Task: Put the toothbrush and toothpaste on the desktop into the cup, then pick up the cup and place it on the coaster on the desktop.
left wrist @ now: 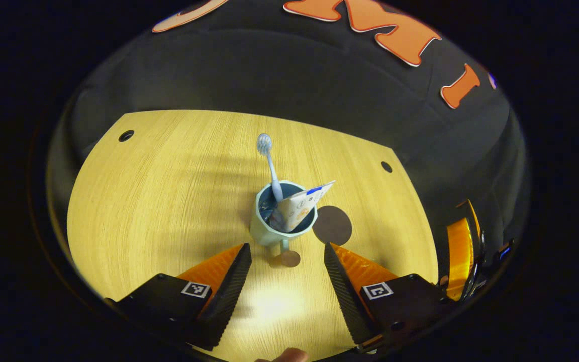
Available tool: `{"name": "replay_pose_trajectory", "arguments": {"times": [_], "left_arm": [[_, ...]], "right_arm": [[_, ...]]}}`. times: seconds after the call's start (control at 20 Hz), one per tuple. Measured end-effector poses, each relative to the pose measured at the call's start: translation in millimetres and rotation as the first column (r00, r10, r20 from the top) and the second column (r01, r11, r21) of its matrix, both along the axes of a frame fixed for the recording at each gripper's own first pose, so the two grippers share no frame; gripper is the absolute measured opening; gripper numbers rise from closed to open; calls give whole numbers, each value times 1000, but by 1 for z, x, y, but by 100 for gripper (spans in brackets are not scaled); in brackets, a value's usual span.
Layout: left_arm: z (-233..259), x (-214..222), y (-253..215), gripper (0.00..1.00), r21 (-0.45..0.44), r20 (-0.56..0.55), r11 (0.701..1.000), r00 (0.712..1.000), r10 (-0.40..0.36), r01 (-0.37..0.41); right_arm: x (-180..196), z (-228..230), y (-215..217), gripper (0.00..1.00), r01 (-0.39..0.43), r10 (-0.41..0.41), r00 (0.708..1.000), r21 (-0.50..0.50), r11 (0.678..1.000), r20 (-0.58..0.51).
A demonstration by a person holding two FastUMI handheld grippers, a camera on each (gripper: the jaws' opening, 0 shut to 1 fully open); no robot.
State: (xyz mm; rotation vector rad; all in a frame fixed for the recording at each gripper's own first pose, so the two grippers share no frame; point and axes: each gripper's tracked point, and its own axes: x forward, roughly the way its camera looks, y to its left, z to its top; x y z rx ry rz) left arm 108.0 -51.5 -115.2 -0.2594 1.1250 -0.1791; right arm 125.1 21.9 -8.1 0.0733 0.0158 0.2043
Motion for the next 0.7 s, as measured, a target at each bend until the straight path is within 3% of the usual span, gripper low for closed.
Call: {"name": "replay_pose_trajectory", "arguments": {"times": [0.25,0.3,0.35,0.5,0.55,0.6,0.7], "left_arm": [[-13,5,-12,94,56,-130,998,991,-32,40],[-16,7,-14,99,70,-149,996,988,-40,51],[-21,7,-18,94,84,-168,995,985,-42,56],[-37,15,-18,95,139,-211,989,977,-28,58],[-43,19,-18,99,155,-223,986,974,-28,64],[-50,23,-16,95,172,-240,983,970,-24,67],[-63,31,-11,96,206,-267,976,964,-11,69]], "right_arm": [[-17,-7,-21,97,17,-17,1000,-15,1000,-16],[-21,-9,-26,97,23,-23,1000,-17,1000,-20],[-24,-10,-30,97,28,-28,999,-22,999,-21],[-34,-16,-46,96,38,-40,998,-48,998,-43],[-37,-15,-50,96,42,-45,998,-51,998,-49],[-40,-14,-55,97,47,-49,997,-48,998,-51],[-43,-12,-62,97,54,-55,997,-36,998,-50]]}}
